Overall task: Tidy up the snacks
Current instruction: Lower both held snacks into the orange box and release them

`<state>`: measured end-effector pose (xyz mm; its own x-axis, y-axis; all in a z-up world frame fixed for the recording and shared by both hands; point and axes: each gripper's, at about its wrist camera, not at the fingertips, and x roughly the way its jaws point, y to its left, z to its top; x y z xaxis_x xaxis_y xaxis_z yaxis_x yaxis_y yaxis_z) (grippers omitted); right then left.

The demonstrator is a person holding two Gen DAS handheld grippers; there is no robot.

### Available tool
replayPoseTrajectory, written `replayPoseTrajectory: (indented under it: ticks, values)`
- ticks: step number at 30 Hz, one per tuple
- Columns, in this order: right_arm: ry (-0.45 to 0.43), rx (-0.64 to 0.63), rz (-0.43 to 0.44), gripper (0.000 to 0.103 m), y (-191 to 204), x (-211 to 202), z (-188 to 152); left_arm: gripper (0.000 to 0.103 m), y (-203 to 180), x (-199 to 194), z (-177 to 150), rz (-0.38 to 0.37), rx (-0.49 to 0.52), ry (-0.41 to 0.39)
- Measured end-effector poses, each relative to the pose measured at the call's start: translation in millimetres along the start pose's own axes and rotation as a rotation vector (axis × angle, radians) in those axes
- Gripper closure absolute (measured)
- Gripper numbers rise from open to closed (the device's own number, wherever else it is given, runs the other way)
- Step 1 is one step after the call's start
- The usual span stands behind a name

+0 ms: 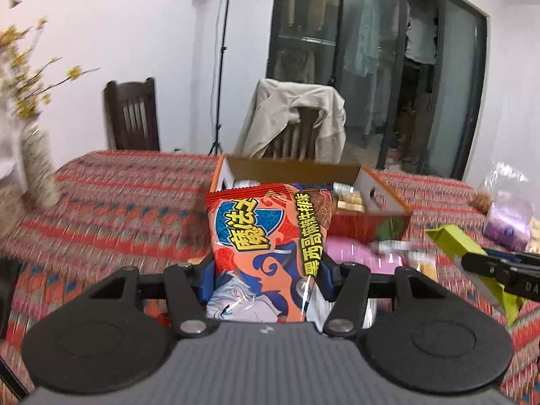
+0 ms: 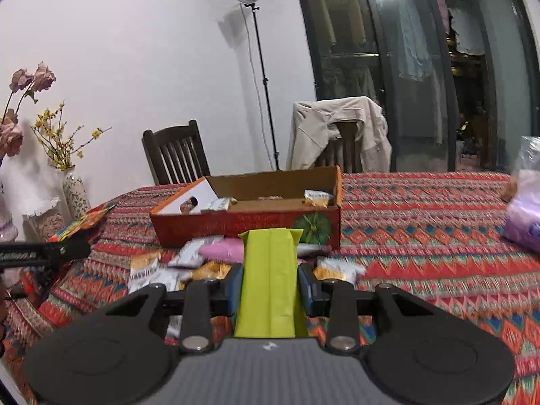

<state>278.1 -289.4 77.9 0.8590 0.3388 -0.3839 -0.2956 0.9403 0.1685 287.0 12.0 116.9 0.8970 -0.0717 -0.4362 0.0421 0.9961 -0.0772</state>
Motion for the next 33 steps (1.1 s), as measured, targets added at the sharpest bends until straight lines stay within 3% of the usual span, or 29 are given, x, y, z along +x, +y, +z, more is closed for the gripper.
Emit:
replayPoseTrajectory:
  ticks: [4,8,11,17,19,22,23,25,33]
  values:
    - [-0.033,-0.036,0.035,0.069,-3.0,33.0,45.7,0.046,5.2,50.3,55.2,-0.015,0.052,-0.023]
    - [-0.019,-0.047,0.055,0.069,-8.7,88.4,89.6,0.046,5.4,121.1,97.1,-0.013,0.087,0.033]
    - [0.037,-0.061,0.03,0.069,-12.1,144.9,110.8,0.046,6.5,175.9,109.9,0.045,0.079,0.086]
    - [0.151,-0.046,-0.085,0.069,-30.0,245.6,130.5,0.046,10.1,252.5,99.4,0.111,0.068,0.2]
    - [0.179,-0.044,-0.127,0.069,-36.3,268.6,129.1,0.046,10.0,263.2,93.1,0.133,0.085,0.217]
    - [0.182,-0.084,-0.229,0.067,-36.5,287.0,123.3,0.033,12.2,265.7,83.0,0.119,0.087,0.231]
    - [0.171,-0.103,-0.251,0.063,-35.0,288.0,120.6,0.033,12.4,264.0,81.3,0.108,0.098,0.228]
    - [0.148,-0.136,-0.268,0.037,-32.1,284.5,116.7,0.032,14.8,259.5,81.2,0.098,0.12,0.224]
    - [0.063,-0.145,-0.238,0.033,-28.1,247.5,144.0,0.028,20.6,212.4,114.0,0.081,0.068,0.145]
